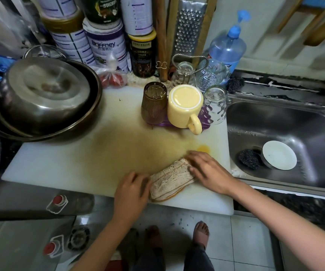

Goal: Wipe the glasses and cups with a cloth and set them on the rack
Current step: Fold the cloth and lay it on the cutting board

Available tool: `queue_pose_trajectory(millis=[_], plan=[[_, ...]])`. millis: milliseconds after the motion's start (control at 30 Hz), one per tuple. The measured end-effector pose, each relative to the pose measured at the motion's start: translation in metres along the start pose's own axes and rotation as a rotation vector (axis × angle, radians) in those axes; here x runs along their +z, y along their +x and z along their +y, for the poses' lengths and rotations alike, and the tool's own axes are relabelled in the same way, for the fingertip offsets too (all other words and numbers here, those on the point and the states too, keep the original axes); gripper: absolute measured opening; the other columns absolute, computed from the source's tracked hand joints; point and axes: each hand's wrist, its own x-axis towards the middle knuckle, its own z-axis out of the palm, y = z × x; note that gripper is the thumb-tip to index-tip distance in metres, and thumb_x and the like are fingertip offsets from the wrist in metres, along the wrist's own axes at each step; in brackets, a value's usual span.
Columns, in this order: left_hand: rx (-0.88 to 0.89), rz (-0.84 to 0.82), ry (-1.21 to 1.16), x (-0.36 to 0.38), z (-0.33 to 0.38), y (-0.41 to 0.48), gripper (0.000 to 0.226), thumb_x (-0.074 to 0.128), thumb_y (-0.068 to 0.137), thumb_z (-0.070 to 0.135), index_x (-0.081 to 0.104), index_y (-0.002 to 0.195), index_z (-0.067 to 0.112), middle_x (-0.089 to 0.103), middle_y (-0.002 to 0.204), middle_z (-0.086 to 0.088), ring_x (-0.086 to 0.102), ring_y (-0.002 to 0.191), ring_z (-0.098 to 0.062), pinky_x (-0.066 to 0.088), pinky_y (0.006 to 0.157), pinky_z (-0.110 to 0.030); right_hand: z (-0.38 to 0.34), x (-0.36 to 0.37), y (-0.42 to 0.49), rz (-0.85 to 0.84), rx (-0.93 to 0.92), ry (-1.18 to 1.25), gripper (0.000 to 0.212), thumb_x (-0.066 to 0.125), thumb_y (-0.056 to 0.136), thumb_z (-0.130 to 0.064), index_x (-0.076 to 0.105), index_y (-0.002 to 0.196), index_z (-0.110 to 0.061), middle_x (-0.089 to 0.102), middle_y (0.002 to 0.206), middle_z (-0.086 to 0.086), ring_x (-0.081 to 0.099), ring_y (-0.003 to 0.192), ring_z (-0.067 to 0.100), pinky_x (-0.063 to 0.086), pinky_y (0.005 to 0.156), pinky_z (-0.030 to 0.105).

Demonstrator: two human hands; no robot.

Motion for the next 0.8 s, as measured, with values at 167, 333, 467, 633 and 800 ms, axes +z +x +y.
queue_pose_trajectory(millis=[167,333,467,633,800], plan=[[-0.033,-0.11,0.152,0.004,-0.003,0.008,0.052,0.052,0.079,0.056,0.071,0.088,0.009,0.059,0.091,-0.012,0.058,0.082,-0.032,0.052,0.068,-0.041,-0.003,0.019,0.012,-0.116,0.08,0.012,0.063,0.049,0.099,-0.031,0.022,0.151,-0.009,0.014,0.161,0.004,0.005,0.149,0.017,0.004,0.122,0.037],[0.045,-0.108,-0.037,0.006,0.007,0.007,0.028,0.08,0.073,0.023,0.055,0.078,0.011,0.057,0.081,-0.006,0.056,0.073,-0.028,0.043,0.061,-0.034,-0.015,0.023,0.005,0.09,0.041,0.174,0.031,0.066,0.083,-0.01,0.051,0.11,-0.009,0.055,0.127,0.007,0.037,0.135,0.017,0.017,0.119,0.039],[-0.072,-0.182,-0.269,0.002,0.019,0.006,0.027,0.07,0.085,0.018,0.043,0.083,0.021,0.056,0.076,0.001,0.053,0.067,-0.018,0.037,0.058,-0.03,-0.024,0.018,-0.01,0.212,0.077,0.186,0.03,0.067,0.075,-0.009,0.045,0.094,-0.015,0.054,0.079,-0.003,0.047,0.071,0.013,0.043,0.069,0.032],[-0.275,-0.264,-0.607,0.006,0.028,0.042,0.028,0.072,0.086,0.016,0.046,0.083,0.025,0.058,0.077,0.003,0.055,0.072,-0.014,0.048,0.067,-0.031,-0.004,0.007,-0.027,0.26,0.385,0.462,0.03,0.076,0.081,-0.022,0.048,0.092,-0.022,0.061,0.085,-0.008,0.053,0.066,-0.001,0.04,0.063,0.022],[-0.279,-0.345,-0.612,0.025,0.053,0.08,0.025,0.075,0.084,0.015,0.051,0.091,0.012,0.058,0.08,0.004,0.057,0.077,-0.016,0.049,0.073,-0.031,0.016,-0.014,-0.032,0.361,0.594,0.499,0.03,0.081,0.076,-0.022,0.058,0.094,-0.017,0.069,0.092,0.014,0.06,0.079,0.025,0.045,0.07,0.029]])
